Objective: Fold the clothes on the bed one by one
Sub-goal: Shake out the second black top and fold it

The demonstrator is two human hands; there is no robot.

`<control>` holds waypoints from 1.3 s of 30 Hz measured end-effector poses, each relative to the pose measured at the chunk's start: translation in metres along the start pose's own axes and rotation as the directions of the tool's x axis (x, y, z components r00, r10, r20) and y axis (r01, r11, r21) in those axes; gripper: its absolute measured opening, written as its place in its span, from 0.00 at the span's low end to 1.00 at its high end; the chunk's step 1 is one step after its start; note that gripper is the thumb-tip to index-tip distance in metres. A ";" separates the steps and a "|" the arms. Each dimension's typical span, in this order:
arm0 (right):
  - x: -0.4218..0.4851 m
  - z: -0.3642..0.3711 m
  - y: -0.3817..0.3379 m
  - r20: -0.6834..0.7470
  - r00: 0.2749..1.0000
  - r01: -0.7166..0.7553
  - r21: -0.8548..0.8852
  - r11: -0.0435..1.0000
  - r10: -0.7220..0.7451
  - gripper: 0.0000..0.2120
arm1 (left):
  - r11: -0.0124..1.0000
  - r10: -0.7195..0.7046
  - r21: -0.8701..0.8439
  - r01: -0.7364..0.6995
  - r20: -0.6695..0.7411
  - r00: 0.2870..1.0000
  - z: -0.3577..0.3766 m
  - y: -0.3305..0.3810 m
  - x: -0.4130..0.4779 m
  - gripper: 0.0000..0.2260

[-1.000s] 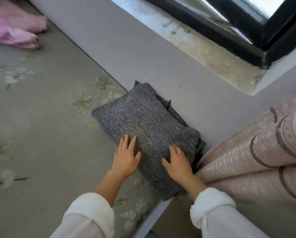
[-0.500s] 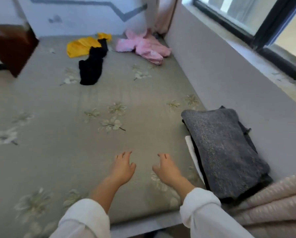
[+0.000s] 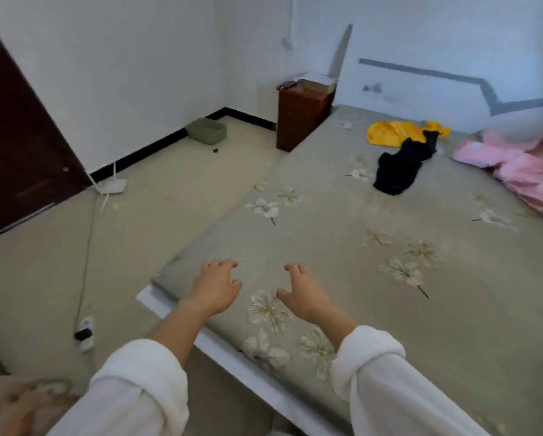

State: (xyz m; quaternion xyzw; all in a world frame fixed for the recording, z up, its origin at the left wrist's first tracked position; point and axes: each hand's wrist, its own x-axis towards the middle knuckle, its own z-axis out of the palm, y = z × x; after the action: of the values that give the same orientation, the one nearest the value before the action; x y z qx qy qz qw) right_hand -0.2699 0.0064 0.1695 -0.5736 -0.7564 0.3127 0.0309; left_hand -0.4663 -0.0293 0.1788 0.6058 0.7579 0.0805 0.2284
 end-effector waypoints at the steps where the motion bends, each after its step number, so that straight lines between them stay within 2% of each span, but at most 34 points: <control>1: 0.014 0.005 -0.020 0.026 0.999 0.037 -0.007 0.999 -0.037 0.30 | 0.999 -0.033 -0.008 0.032 -0.010 0.999 -0.011 -0.019 0.002 0.21; 7: 0.114 0.020 -0.123 0.087 0.978 0.195 -0.091 0.977 -0.188 0.31 | 0.991 -0.136 -0.004 0.136 -0.064 0.989 -0.077 -0.109 0.047 0.22; 15: 0.269 0.024 -0.234 0.106 0.977 0.199 -0.136 0.970 -0.186 0.30 | 0.988 -0.152 0.029 0.154 -0.063 0.986 -0.175 -0.199 0.185 0.22; 23: 0.389 0.041 -0.348 0.102 0.977 0.205 -0.209 0.956 -0.187 0.29 | 0.985 -0.149 0.077 0.155 -0.080 0.986 -0.258 -0.311 0.286 0.22; 32: 0.507 0.063 -0.458 0.007 0.995 0.097 -0.173 0.980 -0.097 0.29 | 0.984 -0.032 0.172 0.036 -0.025 0.999 -0.334 -0.430 0.393 0.22; 39: 0.558 0.060 -0.481 -0.072 0.995 -0.080 -0.089 0.993 0.073 0.29 | 0.973 0.103 0.201 -0.110 0.045 0.994 -0.373 -0.456 0.479 0.21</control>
State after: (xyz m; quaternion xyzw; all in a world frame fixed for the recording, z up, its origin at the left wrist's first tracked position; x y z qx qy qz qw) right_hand -0.8920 0.4045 0.1916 -0.6134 -0.7460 0.2586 0.0186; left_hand -1.1110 0.3707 0.2075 0.6671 0.7244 0.0045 0.1738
